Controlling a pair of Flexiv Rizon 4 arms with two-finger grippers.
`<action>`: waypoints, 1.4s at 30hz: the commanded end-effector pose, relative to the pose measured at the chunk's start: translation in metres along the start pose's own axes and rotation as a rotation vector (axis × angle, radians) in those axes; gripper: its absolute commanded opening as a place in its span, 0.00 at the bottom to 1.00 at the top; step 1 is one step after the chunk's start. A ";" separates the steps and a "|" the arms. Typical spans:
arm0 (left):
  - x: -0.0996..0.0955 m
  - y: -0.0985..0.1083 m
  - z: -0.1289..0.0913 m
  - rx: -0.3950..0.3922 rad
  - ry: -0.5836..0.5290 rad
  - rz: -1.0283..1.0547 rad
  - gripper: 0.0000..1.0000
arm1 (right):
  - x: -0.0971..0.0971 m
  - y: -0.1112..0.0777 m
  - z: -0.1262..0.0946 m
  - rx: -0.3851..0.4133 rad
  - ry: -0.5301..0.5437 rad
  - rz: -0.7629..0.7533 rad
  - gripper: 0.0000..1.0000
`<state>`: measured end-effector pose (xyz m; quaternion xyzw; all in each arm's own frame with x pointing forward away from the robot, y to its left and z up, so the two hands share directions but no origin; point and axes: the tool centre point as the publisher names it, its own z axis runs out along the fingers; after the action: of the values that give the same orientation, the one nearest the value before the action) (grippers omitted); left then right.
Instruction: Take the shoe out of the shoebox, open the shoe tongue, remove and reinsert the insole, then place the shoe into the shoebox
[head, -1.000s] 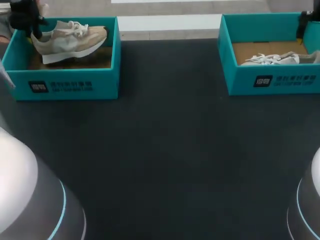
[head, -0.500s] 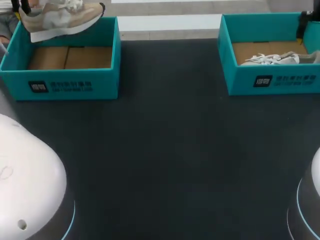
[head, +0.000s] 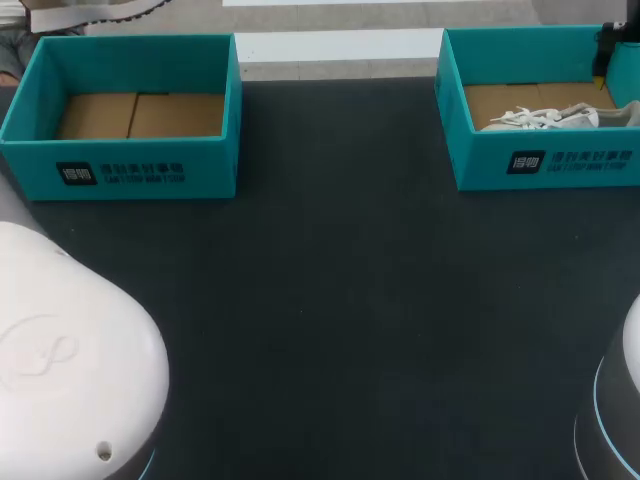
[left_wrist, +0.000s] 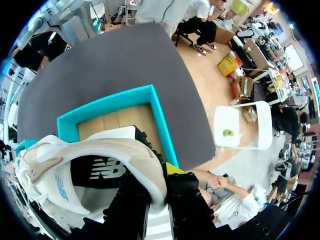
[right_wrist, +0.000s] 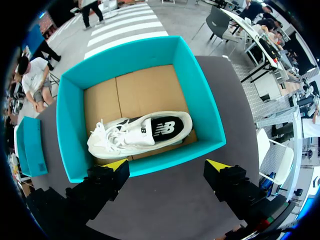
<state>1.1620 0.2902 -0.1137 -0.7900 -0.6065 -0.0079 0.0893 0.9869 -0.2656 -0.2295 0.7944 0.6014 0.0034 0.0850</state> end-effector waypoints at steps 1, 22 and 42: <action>-0.004 -0.023 -0.005 -0.053 0.011 0.000 0.00 | 0.000 0.000 0.000 -0.001 0.002 0.000 1.00; -0.042 -0.088 -0.018 -0.098 0.030 -0.069 0.00 | 0.000 0.000 0.000 -0.001 0.002 0.000 1.00; -0.177 -0.171 -0.029 -0.284 0.186 -0.214 0.00 | 0.000 0.000 0.000 -0.001 0.002 0.000 1.00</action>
<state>0.9844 0.1718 -0.0906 -0.6968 -0.6864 0.0202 0.2074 0.9869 -0.2656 -0.2294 0.7944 0.6015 0.0034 0.0850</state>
